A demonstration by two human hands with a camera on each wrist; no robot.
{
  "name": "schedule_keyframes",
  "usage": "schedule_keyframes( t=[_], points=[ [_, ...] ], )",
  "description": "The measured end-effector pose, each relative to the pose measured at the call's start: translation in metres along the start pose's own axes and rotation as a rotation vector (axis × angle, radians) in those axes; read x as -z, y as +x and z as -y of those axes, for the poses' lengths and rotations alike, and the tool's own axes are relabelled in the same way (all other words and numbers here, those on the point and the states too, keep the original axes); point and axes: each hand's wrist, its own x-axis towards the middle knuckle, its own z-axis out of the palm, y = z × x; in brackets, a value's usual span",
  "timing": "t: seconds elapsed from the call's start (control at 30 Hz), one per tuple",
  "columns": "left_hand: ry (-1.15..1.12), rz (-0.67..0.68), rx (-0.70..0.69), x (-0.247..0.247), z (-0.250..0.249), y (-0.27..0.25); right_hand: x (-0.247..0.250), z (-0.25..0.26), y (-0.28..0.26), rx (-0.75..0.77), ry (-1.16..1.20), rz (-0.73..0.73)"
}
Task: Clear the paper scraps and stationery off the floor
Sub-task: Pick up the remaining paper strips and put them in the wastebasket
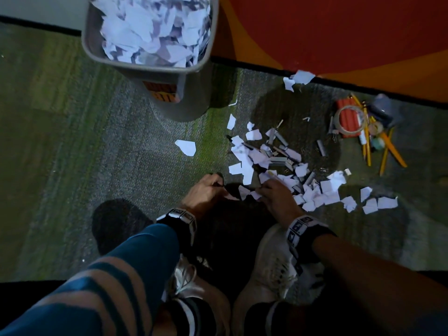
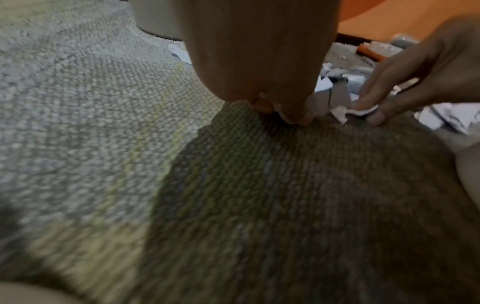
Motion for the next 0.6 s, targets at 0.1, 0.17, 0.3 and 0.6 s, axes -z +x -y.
schedule_keyframes(
  t=[0.1,0.17,0.3,0.6],
  points=[
    [-0.083,-0.090,-0.053,0.001,-0.010,0.005,0.005,0.006,0.009,-0.069,0.089,0.011],
    [-0.159,-0.165,-0.018,0.006,-0.017,0.010,0.008,0.011,0.012,-0.116,0.123,-0.035],
    [-0.334,-0.250,0.243,0.016,-0.025,0.020,0.019,0.024,0.023,-0.320,0.228,-0.122],
    [-0.270,-0.152,0.447,0.014,-0.042,0.058,-0.009,0.042,0.020,-0.239,0.388,-0.020]
  ],
)
